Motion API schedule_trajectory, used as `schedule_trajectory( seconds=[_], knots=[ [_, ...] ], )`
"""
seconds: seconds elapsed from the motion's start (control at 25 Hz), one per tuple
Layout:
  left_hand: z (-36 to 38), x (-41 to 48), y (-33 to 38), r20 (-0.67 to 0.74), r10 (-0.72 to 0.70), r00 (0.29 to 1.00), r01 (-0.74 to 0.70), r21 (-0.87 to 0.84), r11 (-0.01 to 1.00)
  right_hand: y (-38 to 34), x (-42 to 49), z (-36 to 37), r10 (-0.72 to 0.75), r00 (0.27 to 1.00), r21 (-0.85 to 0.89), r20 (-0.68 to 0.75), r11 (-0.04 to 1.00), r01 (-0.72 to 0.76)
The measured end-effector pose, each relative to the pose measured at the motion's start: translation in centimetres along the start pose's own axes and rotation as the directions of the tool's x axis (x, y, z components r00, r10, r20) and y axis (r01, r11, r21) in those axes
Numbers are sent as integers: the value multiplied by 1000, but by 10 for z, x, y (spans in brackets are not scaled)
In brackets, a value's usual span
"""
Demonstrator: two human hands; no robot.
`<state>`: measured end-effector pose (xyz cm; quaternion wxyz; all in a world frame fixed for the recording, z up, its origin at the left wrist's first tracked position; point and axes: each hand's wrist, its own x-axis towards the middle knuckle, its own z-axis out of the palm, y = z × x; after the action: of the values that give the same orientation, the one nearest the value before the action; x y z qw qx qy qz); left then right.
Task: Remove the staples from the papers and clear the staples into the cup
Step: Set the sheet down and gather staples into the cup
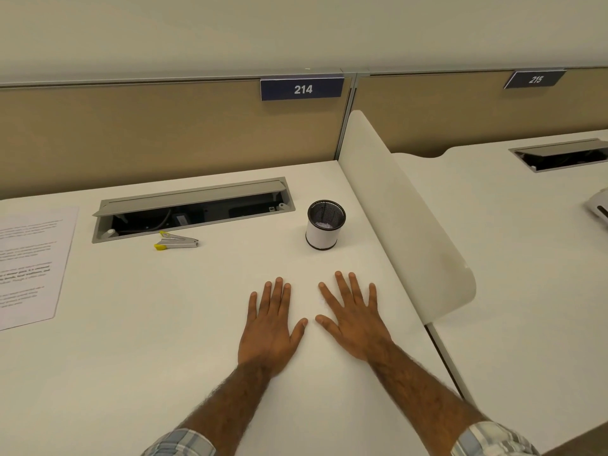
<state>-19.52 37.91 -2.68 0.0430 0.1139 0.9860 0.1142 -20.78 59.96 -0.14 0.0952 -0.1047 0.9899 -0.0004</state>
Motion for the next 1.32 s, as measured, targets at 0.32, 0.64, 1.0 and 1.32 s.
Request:
schedule_trajectory(
  seconds=[0.32,0.64,1.0,1.32],
  knots=[
    [-1,0,1,26,2,1000,-2,20,1000,-19,-50,17,22,997,18,-70,1000,-21],
    [0,0,0,17,5,1000,-5,23,1000,-13,-10,3,0,1000,56,-19,998,1],
    [-2,-1,0,0,6,1000,-6,6,1000,-8,26,-15,-40,961,227,-275,968,105],
    [0,0,-1,-5,7,1000,-7,10,1000,-5,45,-29,-242,966,98,-93,963,251]
  ],
)
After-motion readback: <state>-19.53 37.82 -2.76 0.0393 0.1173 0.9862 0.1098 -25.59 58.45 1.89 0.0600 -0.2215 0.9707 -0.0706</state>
